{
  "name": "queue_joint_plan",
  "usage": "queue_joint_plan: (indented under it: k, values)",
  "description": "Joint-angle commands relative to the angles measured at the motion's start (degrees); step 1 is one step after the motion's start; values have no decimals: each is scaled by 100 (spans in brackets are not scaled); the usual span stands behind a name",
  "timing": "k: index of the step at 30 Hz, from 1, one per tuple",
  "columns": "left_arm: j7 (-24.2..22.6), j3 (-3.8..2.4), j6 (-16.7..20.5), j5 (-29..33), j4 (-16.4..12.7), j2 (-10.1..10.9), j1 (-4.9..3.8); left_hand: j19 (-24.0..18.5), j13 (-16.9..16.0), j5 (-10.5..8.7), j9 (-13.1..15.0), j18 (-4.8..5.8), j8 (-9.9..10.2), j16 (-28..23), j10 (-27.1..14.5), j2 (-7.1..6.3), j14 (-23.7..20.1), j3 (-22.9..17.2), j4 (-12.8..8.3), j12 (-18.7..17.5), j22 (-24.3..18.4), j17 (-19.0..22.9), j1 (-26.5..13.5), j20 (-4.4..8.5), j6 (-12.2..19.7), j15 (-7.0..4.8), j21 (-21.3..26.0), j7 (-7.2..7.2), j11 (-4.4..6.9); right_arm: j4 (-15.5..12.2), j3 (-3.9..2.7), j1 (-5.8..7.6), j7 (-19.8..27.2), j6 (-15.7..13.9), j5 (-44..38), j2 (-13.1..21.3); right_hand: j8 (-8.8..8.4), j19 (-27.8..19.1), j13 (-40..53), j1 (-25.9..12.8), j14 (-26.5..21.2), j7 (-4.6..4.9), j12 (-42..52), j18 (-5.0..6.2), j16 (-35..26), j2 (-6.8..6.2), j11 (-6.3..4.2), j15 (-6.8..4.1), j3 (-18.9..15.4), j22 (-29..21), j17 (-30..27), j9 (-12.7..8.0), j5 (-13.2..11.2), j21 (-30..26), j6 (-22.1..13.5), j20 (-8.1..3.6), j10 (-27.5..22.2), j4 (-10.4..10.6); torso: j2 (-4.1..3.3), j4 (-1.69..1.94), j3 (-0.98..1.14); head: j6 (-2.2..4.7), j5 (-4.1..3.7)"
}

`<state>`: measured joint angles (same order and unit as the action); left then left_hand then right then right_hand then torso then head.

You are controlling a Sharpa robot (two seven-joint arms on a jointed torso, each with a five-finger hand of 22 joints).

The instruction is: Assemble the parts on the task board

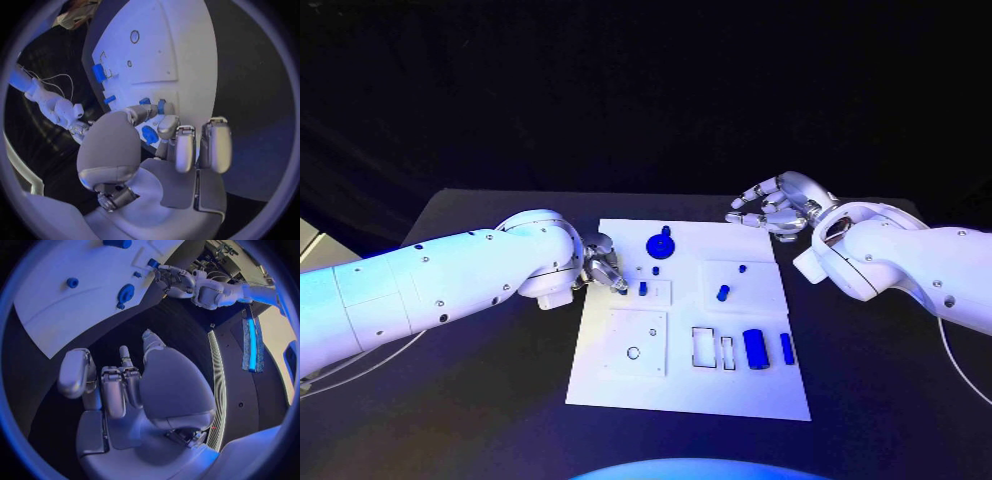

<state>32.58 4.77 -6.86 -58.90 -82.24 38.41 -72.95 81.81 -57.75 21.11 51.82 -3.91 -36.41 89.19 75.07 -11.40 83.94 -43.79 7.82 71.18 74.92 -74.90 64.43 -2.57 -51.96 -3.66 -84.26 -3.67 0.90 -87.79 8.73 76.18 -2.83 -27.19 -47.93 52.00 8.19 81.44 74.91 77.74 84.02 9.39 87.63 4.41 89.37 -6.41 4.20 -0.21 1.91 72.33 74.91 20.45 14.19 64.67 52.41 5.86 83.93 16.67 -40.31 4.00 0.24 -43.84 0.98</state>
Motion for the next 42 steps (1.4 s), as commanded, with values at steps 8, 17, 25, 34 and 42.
queue_joint_plan:
  k: [8,17,25,34,42]
  values:
    - [46,11,-161,96,-14,-5,19,51,-15,49,-17,112,-40,36,44,43,578,-954,-969,45,334,-1414,-33,7,-78,-33,-33,24,0,-1,0,-8,40,75,-48,-1,24,-30,1270,-34,538,-26,-15,76,-23,-5,17,28,-14,1,1266,4,21,-20,-15,-3,367,-4,-2,0,3,1,-1]
    - [63,11,-162,124,35,-41,19,51,-15,49,-17,112,-40,36,44,43,578,-954,-969,45,334,-1414,-33,7,-78,-33,-33,24,0,-6,0,-9,43,66,-48,1,24,-30,1270,-34,538,-26,-15,76,-23,-5,17,28,-14,1,1266,4,21,-20,-15,-3,367,-4,-1,-4,8,0,0]
    - [92,12,-253,234,80,-113,18,49,-107,85,-16,112,-48,45,101,20,583,-947,-975,101,332,-1431,-86,10,-100,-33,-33,28,3,-18,0,-9,50,50,-48,8,26,-26,1271,-30,540,-27,-14,75,-20,-4,16,27,-14,7,1274,3,21,-14,-18,-4,368,-6,-1,-1,10,-14,-4]
    - [113,13,-209,289,167,-186,17,45,-178,113,-15,112,-62,51,162,3,587,-896,-920,142,333,-1445,-228,13,-137,-38,-31,52,16,-28,0,-9,48,45,-48,15,26,-26,1271,-30,540,-27,-14,75,-20,-4,16,27,-14,7,1274,3,21,-14,-18,-4,368,-6,-3,-3,8,-12,-8]
    - [143,13,-199,344,240,-232,17,47,-201,33,-9,113,-74,56,214,-32,590,-635,-783,147,342,-1455,-439,33,-143,-67,-25,116,57,-37,0,-8,50,38,-48,25,27,-29,1265,-27,537,-27,-20,76,-25,-5,16,27,-15,1,1261,3,22,-24,-19,-4,362,-7,-6,-4,5,-13,-22]
